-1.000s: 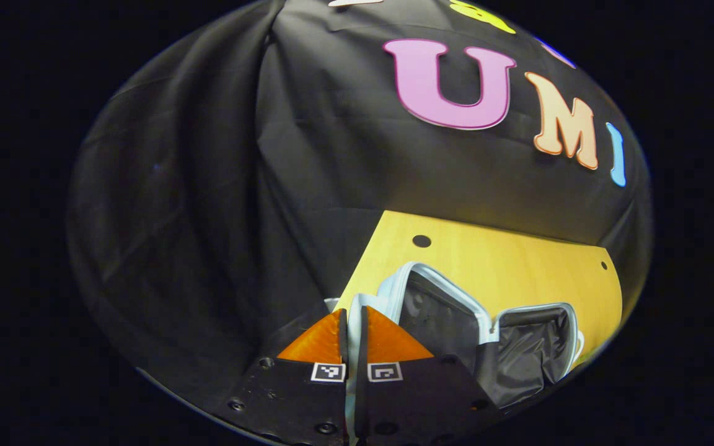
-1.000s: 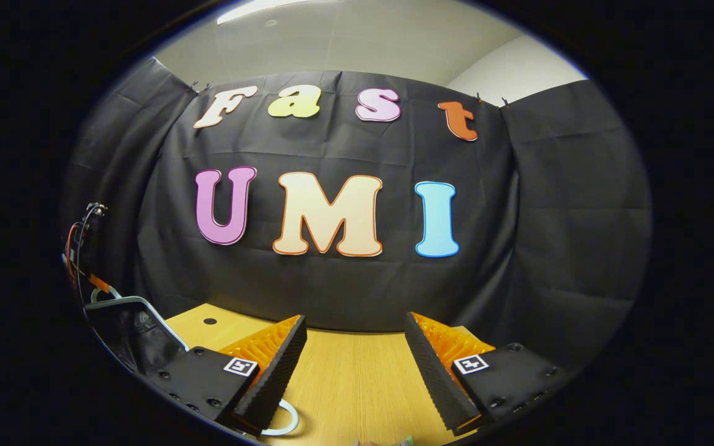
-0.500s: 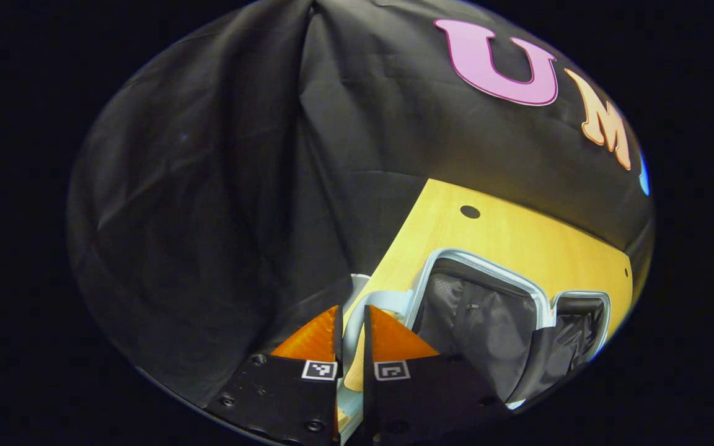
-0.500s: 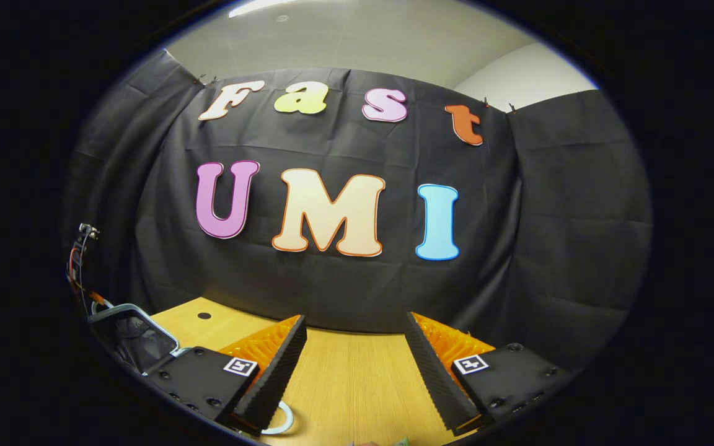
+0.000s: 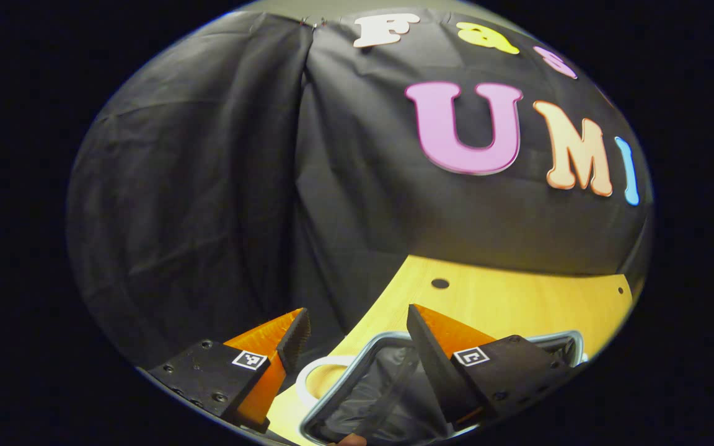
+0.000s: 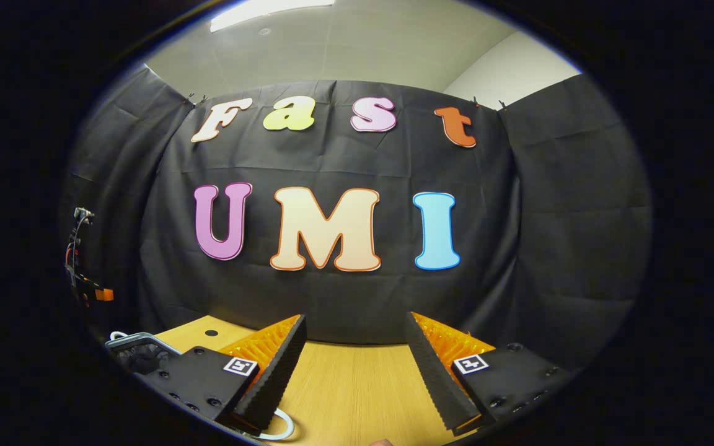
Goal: First open the suitcase, pack the skin care products into it, and then close the suitcase.
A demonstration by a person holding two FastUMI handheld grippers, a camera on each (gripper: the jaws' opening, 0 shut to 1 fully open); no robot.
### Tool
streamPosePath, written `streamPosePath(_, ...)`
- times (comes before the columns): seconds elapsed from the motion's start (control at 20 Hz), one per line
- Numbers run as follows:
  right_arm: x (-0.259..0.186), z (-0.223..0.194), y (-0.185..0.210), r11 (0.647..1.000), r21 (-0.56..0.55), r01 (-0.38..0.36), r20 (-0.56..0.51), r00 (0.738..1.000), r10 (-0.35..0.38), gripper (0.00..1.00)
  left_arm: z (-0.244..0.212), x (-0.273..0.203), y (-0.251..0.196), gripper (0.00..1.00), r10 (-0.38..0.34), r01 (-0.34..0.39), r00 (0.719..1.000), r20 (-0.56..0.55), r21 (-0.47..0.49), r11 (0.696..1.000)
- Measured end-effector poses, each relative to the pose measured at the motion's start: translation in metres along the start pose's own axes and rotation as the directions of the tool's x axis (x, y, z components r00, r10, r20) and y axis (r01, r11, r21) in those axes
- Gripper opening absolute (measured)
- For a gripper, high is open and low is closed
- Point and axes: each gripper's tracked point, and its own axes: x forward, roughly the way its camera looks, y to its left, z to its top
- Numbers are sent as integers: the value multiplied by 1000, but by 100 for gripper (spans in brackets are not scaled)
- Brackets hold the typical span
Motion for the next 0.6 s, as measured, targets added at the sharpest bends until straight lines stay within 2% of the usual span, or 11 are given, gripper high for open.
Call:
streamPosePath(0.05,-3,3,-6,1000,8,-2,6,1000,2,98,16,-11,-9,98,8,-8,999,50,0,1000)
streamPosePath(0.15,-8,6,-21,1000,20,-7,12,1000,6,98,35,-38,-34,93,-20,19,994,109,7,1000)
streamPosePath(0.2,-11,6,-29,1000,22,-10,10,1000,10,98,41,-53,-46,97,-48,47,992,121,9,999)
streamPosePath(0.3,-18,9,-47,1000,19,-13,15,1000,13,98,43,-74,-74,97,-105,105,984,145,4,994)
streamPosePath(0.35,-22,13,-58,1000,20,-11,23,1000,10,98,43,-84,-99,93,-138,137,978,156,16,990)
streamPosePath(0.4,-26,16,-67,1000,25,-9,31,999,8,98,43,-92,-120,93,-159,156,974,163,28,987)
streamPosePath(0.45,-31,17,-75,999,32,-12,35,999,11,98,44,-99,-136,97,-180,176,970,161,36,984)
streamPosePath(0.5,-35,19,-82,999,38,-18,39,999,17,98,43,-111,-155,93,-205,201,965,163,40,979)
streamPosePath(0.55,-41,20,-90,999,40,-20,44,999,18,98,41,-118,-171,98,-230,227,960,159,39,973)
streamPosePath(0.6,-45,20,-98,999,39,-19,47,999,17,98,37,-126,-185,93,-252,250,955,153,36,968)
